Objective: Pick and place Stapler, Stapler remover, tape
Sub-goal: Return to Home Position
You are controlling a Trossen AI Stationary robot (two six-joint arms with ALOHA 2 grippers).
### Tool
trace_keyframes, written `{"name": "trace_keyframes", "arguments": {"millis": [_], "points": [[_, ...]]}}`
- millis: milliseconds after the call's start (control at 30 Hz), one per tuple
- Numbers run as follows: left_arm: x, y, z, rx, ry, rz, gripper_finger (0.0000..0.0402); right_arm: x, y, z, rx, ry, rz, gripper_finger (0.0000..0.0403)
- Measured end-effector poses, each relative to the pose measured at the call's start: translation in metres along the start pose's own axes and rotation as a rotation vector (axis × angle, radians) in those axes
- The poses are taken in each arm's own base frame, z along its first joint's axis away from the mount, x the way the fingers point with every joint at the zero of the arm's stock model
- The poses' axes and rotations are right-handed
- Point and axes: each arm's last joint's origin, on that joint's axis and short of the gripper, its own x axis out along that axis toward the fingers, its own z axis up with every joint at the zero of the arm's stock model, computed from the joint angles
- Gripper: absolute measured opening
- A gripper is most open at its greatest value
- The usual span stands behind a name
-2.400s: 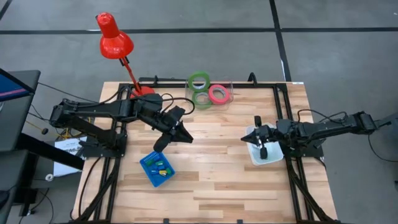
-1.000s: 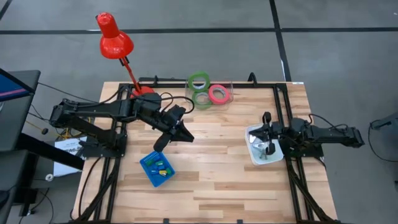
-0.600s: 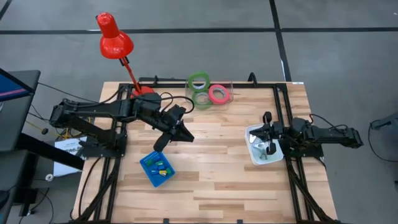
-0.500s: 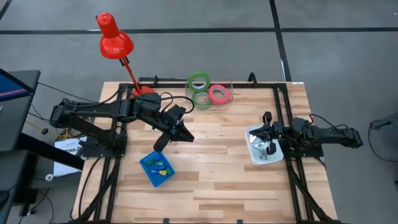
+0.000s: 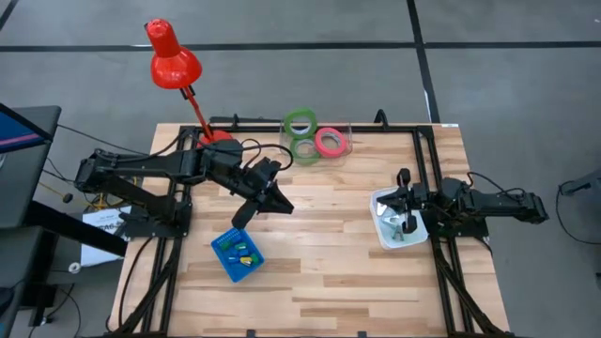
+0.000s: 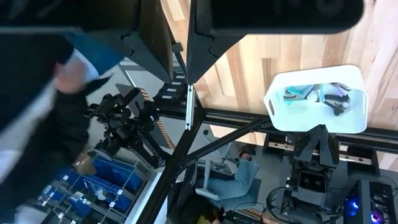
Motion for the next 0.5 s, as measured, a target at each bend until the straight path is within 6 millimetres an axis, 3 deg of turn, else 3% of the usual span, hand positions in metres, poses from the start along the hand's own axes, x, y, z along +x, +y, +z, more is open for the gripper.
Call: {"name": "trace_keyframes", "arguments": {"millis": [500], "points": [[-0.0020, 0.0005, 0.0023, 0.013, -0.017, 0.001, 0.0039, 0.0000, -0.0001, -0.0001, 0.000, 0.001, -0.002, 0.0001]]}}
